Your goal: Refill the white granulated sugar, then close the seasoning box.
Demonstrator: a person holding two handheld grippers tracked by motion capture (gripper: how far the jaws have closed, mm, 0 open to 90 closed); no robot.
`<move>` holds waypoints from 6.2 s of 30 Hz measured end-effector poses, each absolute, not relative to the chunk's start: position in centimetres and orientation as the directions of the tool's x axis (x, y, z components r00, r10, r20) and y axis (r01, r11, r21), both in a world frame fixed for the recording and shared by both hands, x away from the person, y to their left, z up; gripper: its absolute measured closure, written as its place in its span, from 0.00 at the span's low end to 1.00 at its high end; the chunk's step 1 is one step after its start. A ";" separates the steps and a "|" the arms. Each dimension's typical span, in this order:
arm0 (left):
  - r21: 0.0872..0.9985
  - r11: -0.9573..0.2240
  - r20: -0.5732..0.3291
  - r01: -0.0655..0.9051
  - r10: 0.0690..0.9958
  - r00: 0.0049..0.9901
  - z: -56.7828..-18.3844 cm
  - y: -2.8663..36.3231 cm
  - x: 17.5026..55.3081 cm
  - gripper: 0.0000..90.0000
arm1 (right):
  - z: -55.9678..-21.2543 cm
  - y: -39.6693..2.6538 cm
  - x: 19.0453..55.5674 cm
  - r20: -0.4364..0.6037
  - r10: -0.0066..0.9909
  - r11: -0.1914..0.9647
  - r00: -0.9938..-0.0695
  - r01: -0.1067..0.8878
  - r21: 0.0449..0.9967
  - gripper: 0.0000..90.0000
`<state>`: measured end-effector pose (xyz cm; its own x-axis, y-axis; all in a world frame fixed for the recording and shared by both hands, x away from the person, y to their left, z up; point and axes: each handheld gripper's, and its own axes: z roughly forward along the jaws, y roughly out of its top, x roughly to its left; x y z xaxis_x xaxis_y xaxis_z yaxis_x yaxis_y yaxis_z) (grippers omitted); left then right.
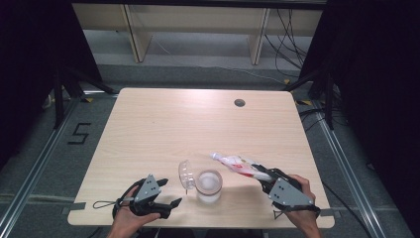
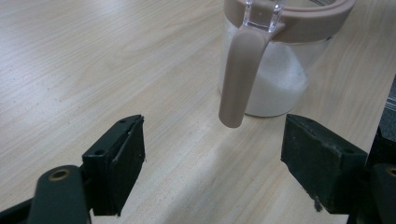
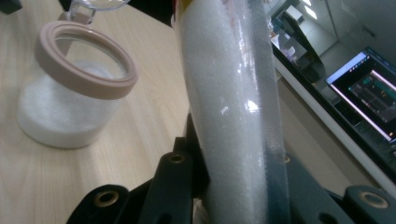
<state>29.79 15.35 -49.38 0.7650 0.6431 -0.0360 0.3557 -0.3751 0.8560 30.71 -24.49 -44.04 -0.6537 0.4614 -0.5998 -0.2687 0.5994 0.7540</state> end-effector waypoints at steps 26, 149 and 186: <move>0.858 -0.376 -0.030 0.349 0.643 0.765 -49.2 15.5 29.8 0.24 | -48.1 -26.5 36.6 -0.226 0.681 0.289 -0.696 -0.028 0.957 0.89; 0.891 -0.344 -0.028 0.296 0.609 0.793 -45.7 15.0 28.2 0.99 | -47.5 -30.8 26.1 -0.084 0.864 0.292 -0.496 0.359 0.886 0.36; 0.894 -0.371 0.012 0.253 0.583 0.813 -43.9 13.5 29.2 0.99 | -47.4 -30.7 26.1 -0.070 0.867 0.282 -0.493 0.371 0.885 0.36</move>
